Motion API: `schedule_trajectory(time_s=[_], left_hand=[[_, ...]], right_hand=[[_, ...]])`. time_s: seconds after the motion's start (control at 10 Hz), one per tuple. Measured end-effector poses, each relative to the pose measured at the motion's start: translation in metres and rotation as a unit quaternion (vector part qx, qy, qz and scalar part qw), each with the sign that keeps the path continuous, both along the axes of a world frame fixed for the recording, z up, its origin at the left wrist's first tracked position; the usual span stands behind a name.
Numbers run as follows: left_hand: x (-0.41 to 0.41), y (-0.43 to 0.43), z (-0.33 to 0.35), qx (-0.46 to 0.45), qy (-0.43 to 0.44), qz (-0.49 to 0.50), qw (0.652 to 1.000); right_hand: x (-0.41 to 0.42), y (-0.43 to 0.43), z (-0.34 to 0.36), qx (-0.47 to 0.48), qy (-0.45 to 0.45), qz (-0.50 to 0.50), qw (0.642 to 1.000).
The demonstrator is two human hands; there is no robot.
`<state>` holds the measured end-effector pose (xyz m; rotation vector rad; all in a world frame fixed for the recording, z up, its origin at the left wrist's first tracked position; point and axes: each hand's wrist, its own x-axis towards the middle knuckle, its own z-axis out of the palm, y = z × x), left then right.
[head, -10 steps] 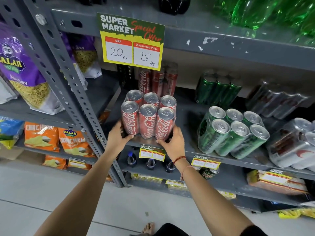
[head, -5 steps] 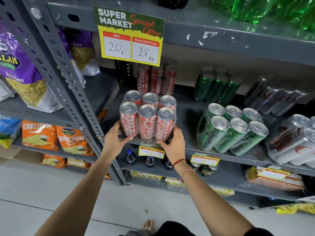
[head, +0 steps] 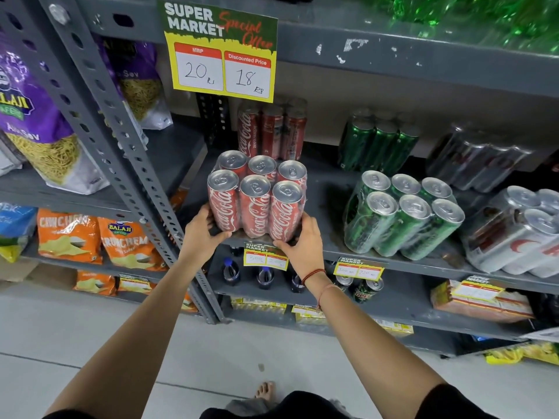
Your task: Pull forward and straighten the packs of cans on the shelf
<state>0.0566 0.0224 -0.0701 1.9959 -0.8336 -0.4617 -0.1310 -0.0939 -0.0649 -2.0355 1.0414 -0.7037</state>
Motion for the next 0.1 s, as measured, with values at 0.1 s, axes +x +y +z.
schedule_trajectory(time_s=[0.1], left_hand=[[-0.0255, -0.0002, 0.0099, -0.016, -0.053, 0.094, 0.994]], right_hand=[[-0.0095, -0.0032, 0.0071, 0.005, -0.023, 0.007, 1.0]])
